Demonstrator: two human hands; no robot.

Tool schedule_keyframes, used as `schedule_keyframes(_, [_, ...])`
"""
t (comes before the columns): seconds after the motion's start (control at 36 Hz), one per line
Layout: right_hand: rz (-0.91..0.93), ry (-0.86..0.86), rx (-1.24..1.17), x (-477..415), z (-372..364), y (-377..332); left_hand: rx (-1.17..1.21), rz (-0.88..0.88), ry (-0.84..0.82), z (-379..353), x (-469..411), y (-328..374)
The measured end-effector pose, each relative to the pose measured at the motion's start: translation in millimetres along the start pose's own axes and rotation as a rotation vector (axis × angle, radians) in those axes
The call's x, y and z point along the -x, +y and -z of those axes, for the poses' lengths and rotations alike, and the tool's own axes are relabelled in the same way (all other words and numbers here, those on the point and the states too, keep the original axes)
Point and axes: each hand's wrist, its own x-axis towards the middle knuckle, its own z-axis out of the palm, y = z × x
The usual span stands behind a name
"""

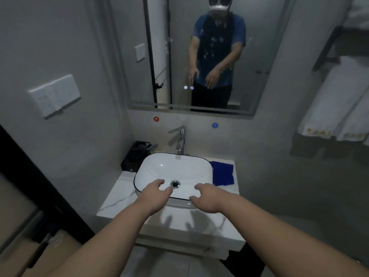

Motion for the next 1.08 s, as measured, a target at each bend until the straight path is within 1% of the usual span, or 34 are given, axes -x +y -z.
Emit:
schedule_keyframes(0.14, [-0.053,-0.006,-0.011,-45.6,23.1,12.5,-0.02,-0.03,-0.042,0.7,-48.6,13.7])
schedule_keyframes(0.28, [-0.039,-0.034,-0.023,-98.5,37.0,27.3,-0.039,-0.021,-0.086,-2.4,-95.7,20.3])
schedule_keyframes(0.44, [0.011,-0.053,-0.062,-187.3,55.1,45.3,-0.114,0.01,-0.048,2.1,-162.7,32.4])
schedule_keyframes(0.64, [0.073,-0.084,-0.06,-271.0,74.2,48.2,-0.121,0.076,-0.032,13.1,-224.3,39.8])
schedule_keyframes(0.78, [0.108,-0.107,-0.008,-308.6,81.9,43.6,-0.132,0.13,-0.06,19.2,-255.7,29.5])
schedule_keyframes(0.89, [0.099,-0.115,-0.046,-333.1,76.3,36.7,-0.142,0.184,-0.071,27.6,-281.4,16.4])
schedule_keyframes(1.0, [0.055,-0.15,-0.085,-351.5,63.9,38.8,-0.144,0.163,-0.116,33.2,-311.0,9.0])
schedule_keyframes(1.08, [-0.017,-0.177,-0.113,-358.4,55.3,40.4,-0.138,0.124,-0.145,29.8,-332.7,6.7])
